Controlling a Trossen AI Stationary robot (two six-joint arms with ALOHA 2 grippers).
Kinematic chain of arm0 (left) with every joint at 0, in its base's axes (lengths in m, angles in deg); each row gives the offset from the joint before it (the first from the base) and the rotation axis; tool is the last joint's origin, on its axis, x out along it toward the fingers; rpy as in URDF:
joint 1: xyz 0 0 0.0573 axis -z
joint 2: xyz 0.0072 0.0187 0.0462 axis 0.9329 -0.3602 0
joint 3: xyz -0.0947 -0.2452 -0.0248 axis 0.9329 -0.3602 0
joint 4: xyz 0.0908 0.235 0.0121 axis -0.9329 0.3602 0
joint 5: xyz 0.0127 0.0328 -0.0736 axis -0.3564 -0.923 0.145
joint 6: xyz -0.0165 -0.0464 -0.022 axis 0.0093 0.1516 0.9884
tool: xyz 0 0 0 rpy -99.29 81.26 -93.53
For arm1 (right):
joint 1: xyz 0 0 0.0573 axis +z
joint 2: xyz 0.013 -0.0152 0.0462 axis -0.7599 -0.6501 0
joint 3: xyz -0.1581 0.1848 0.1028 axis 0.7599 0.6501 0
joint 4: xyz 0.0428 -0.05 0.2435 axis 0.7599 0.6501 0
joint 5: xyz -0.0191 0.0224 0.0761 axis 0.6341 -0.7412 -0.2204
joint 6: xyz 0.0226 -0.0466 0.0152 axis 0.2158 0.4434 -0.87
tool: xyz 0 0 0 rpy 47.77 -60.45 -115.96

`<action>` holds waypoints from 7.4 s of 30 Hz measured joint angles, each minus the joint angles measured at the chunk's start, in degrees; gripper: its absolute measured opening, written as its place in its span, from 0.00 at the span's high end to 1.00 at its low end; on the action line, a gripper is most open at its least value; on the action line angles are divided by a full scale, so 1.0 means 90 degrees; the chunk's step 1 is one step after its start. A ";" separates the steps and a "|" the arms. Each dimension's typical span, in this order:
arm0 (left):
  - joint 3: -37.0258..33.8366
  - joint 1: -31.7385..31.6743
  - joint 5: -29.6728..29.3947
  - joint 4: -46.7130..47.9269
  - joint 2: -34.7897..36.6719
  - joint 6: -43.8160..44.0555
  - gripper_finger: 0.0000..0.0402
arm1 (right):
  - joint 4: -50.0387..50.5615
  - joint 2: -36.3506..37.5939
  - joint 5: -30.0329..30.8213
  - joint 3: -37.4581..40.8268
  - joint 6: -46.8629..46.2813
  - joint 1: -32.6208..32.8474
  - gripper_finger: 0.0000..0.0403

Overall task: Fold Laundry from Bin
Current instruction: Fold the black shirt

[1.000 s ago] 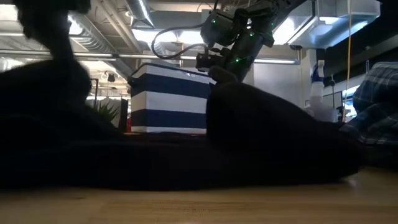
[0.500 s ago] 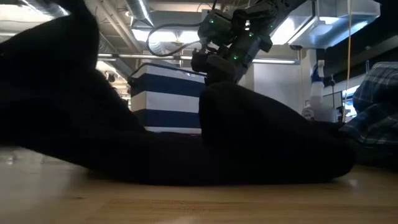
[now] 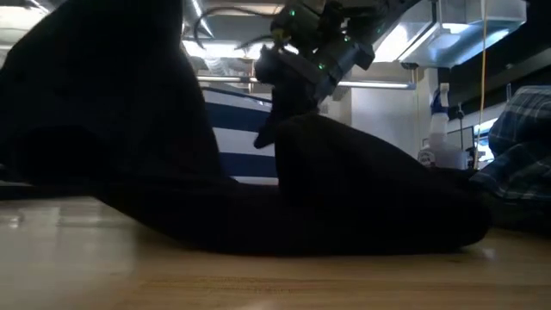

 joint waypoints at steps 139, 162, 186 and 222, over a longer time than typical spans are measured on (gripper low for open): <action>-0.1424 -0.0206 0.4209 -0.1214 -0.3133 -0.0532 0.98 | 0.2385 0.1916 0.2228 -0.0838 0.0498 0.0668 0.97; 0.0340 -0.1507 0.2962 -0.1021 -0.3130 -0.4315 1.00 | 0.2747 0.1916 0.2431 -0.0838 0.0512 0.0668 0.97; 0.0342 -0.2416 0.5241 -0.2000 -0.3687 -0.5044 0.69 | 0.2952 0.1916 0.2731 -0.0840 0.0510 0.0668 0.97; -0.1623 -0.0234 0.6117 -0.3185 -0.3094 0.0416 0.71 | 0.2419 0.0074 0.1539 -0.0100 0.0693 -0.0437 0.97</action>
